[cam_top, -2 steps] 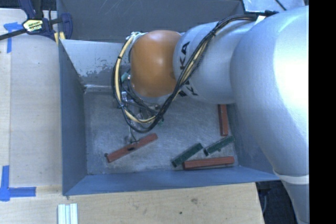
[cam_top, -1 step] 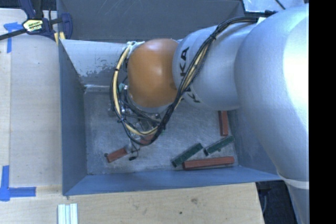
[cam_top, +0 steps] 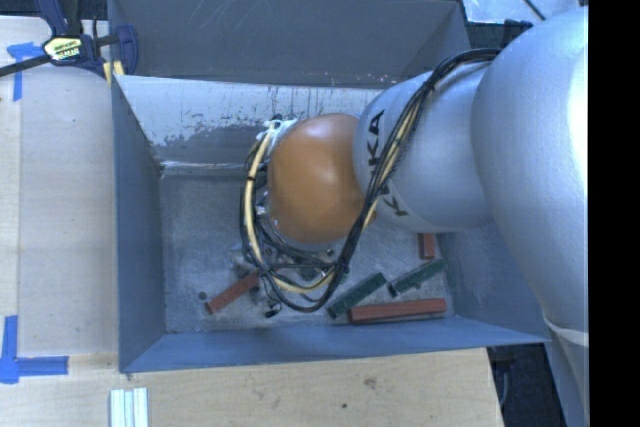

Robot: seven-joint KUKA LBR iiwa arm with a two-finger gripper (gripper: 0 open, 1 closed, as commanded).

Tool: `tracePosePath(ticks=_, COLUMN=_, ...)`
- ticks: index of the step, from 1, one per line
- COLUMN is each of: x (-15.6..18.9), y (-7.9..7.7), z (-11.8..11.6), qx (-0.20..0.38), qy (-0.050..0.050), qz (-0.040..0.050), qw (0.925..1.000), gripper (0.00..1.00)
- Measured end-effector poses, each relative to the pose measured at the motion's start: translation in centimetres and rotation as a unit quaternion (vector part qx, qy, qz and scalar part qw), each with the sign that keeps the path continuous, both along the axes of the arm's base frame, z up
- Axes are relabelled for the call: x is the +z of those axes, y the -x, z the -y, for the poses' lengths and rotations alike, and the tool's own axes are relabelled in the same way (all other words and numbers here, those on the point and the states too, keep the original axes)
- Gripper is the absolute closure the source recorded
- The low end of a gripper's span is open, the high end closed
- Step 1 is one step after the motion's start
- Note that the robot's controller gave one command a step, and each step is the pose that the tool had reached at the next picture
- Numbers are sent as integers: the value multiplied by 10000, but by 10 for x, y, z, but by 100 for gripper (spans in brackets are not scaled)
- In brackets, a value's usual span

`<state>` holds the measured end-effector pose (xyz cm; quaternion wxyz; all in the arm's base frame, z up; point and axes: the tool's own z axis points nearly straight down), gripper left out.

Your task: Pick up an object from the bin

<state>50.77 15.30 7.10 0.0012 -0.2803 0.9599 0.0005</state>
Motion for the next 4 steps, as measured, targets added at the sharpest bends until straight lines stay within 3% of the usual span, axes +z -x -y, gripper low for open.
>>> tracePosePath(ticks=1, x=0, y=0, z=0, qx=-1, qy=0, qz=-1, qw=10000, gripper=100)
tracePosePath(ticks=2, x=127, y=9, z=11, qx=-63, qy=1, qz=1, qw=10000, gripper=100)
tracePosePath(ticks=3, x=127, y=9, z=11, qx=-64, qy=2, qz=-1, qw=10000, gripper=100)
tracePosePath(ticks=4, x=177, y=10, z=19, qx=-168, qy=7, qz=-29, qw=9999, gripper=100)
